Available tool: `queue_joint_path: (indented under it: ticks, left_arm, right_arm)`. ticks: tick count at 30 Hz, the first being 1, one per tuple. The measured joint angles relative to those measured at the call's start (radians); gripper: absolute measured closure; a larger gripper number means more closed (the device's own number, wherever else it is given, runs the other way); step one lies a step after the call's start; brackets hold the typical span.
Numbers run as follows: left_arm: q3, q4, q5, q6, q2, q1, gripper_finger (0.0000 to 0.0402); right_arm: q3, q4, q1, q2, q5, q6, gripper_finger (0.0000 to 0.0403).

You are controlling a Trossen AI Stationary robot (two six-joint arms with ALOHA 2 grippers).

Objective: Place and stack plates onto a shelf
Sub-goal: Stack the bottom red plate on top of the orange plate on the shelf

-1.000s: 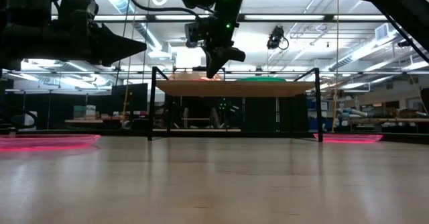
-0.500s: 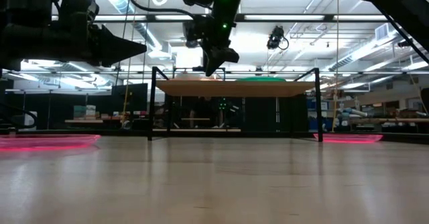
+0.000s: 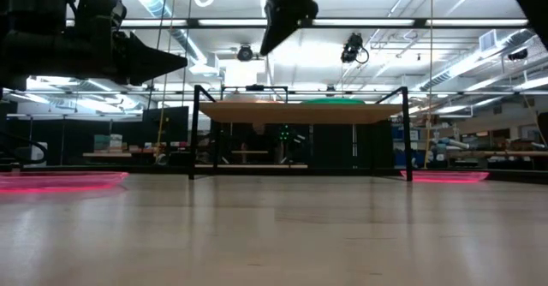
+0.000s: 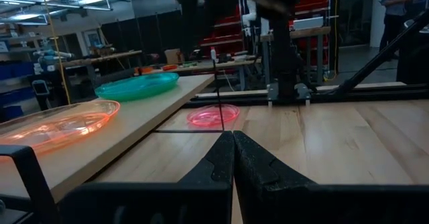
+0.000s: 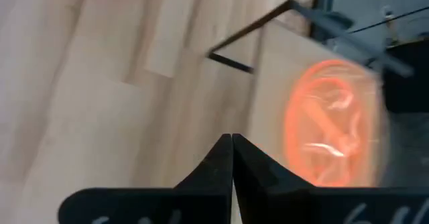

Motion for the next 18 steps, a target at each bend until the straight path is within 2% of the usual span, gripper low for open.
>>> queue_joint_path:
  ticks: [4, 8, 11, 15, 18]
  left_arm:
    - [0.000, 0.002, 0.000, 0.001, 0.000, 0.000, 0.0395]
    - [0.009, -0.002, -0.001, 0.022, 0.000, 0.000, 0.0395]
    - [0.046, -0.038, 0.001, 0.023, -0.001, 0.000, 0.0395]
    - [0.142, -0.258, 0.031, 0.021, 0.000, 0.000, 0.0395]
    - [0.263, -0.549, 0.076, 0.009, 0.000, -0.001, 0.0395]
  right_arm:
    - [-0.324, 0.287, 0.028, -0.110, -0.064, 0.071, 0.0396]
    - [-0.707, 0.786, 0.055, -0.251, -0.123, 0.171, 0.0397]
    - [-0.971, 1.170, 0.079, -0.331, -0.110, 0.245, 0.0397]
    - [-1.251, 1.633, 0.117, -0.383, -0.038, 0.330, 0.0397]
    - [-1.419, 1.910, 0.145, -0.386, 0.008, 0.367, 0.0396]
